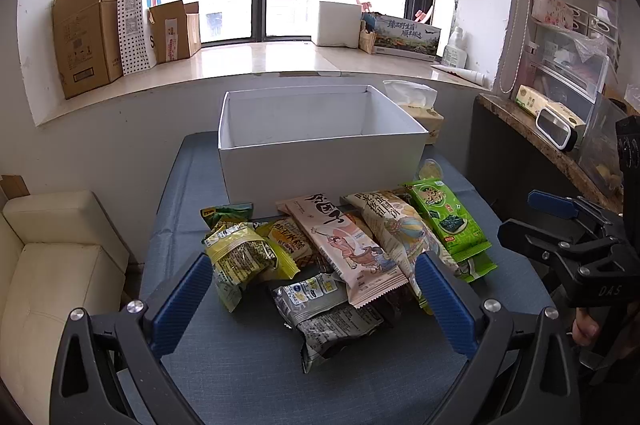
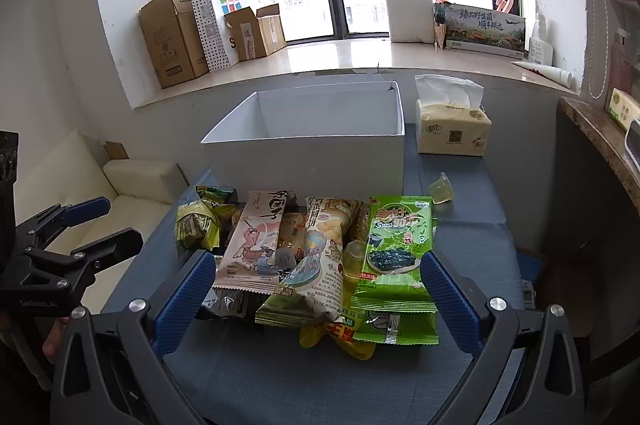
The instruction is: Organize snacks
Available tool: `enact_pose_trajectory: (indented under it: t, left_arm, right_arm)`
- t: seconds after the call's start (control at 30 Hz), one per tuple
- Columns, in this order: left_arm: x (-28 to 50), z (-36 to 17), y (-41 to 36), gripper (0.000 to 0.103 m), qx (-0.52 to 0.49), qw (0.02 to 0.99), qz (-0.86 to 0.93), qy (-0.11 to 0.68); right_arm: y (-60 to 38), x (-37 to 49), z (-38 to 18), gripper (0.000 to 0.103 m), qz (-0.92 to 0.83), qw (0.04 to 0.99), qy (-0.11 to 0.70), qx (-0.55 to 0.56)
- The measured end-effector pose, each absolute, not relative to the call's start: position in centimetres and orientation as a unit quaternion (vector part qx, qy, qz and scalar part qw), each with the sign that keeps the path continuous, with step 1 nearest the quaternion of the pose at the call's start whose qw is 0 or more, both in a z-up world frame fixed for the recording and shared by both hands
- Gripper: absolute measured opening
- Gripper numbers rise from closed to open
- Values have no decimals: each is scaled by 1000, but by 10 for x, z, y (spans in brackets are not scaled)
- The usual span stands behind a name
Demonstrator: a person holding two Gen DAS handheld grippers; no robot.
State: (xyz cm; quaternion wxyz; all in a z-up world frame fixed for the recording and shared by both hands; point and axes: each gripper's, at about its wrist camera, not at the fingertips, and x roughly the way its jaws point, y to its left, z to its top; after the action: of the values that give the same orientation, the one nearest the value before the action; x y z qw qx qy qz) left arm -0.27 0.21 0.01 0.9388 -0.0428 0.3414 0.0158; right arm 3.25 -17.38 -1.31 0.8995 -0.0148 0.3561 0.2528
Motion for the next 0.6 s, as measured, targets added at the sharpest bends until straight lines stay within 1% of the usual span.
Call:
enact_pose_trajectory:
  t: [0.6]
  left_arm:
    - [0,-3,2,103,-42,937,15,345]
  right_arm:
    - [-175,32,-15,103,254,899,358,-10]
